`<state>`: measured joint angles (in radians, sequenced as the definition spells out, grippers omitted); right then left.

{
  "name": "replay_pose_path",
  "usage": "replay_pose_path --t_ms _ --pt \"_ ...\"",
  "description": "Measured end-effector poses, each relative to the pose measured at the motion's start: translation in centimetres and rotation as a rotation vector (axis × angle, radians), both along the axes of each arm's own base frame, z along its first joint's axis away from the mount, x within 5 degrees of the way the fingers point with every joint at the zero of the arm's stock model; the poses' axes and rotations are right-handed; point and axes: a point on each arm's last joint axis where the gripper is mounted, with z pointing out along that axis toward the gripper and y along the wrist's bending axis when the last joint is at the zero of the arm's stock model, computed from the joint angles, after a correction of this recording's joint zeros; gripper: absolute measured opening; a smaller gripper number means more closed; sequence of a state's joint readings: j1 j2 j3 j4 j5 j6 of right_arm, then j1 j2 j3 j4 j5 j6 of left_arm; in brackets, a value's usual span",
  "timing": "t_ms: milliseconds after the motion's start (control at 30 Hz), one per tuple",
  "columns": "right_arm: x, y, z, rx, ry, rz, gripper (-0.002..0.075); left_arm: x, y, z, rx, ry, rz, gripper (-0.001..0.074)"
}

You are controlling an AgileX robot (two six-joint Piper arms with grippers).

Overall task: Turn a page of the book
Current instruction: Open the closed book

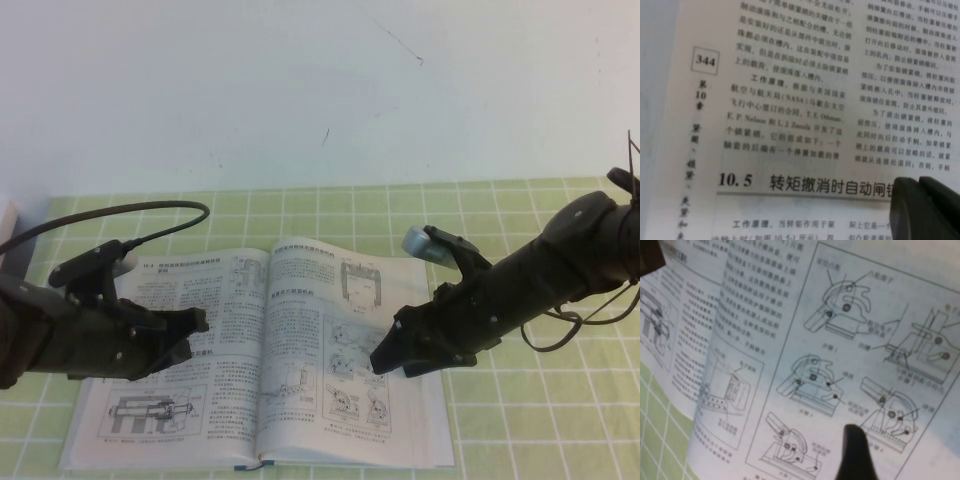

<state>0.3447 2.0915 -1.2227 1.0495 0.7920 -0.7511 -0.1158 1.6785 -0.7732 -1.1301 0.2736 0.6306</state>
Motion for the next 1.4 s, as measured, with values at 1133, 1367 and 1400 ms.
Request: replay_pose_path --t_ms 1133,1367,1400 --pt "1.8 2.7 -1.3 0.288 -0.026 -0.111 0.0445 0.1 -0.5 -0.3 -0.047 0.006 -0.020 -0.0004" --pt "2.1 2.8 -0.1 0.334 -0.021 -0.047 0.0445 0.2 -0.7 -0.2 -0.070 -0.008 -0.031 -0.0004" --pt "2.3 2.7 0.6 0.325 -0.027 -0.028 0.0445 0.2 -0.7 -0.2 -0.072 -0.012 -0.032 -0.0004"
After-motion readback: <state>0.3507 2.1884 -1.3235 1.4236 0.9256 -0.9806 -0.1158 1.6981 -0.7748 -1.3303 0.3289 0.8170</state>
